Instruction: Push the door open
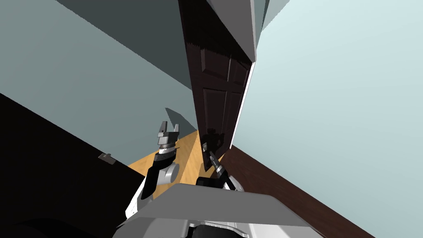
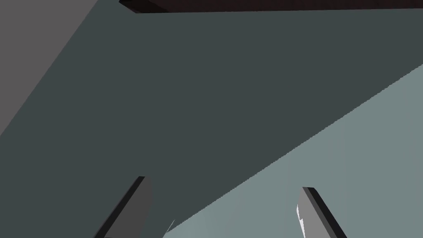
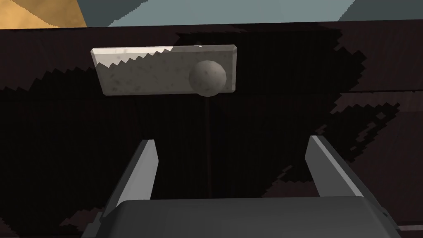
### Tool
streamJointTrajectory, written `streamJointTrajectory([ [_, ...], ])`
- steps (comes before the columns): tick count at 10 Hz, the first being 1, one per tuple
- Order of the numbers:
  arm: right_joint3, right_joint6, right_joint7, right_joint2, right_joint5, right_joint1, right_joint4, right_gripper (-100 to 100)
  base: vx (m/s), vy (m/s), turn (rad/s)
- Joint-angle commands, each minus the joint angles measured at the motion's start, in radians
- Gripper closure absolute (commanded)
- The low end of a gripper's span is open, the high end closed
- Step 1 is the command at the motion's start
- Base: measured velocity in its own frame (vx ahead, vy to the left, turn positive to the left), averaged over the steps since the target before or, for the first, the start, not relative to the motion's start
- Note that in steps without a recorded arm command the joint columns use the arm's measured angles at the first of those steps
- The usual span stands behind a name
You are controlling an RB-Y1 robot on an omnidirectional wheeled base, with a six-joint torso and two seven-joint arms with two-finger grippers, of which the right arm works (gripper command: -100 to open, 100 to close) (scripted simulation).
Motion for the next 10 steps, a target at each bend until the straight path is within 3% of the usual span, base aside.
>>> streamJointTrajectory([
  [1,-0.003,-0.002,0.002,0.0,0.0,-0.001,0.003,-100,0.119,0.117,0.004],
  [7,-0.014,-0.009,0.007,0.013,-0.001,-0.005,0.015,-100,0.151,0.112,0.019],
  [8,-0.014,-0.009,0.007,0.013,-0.001,-0.005,0.015,100,-0.019,-0.006,0.003],
  [10,-0.014,-0.009,0.007,0.013,-0.001,-0.005,0.015,100,-0.021,-0.013,0.007],
])
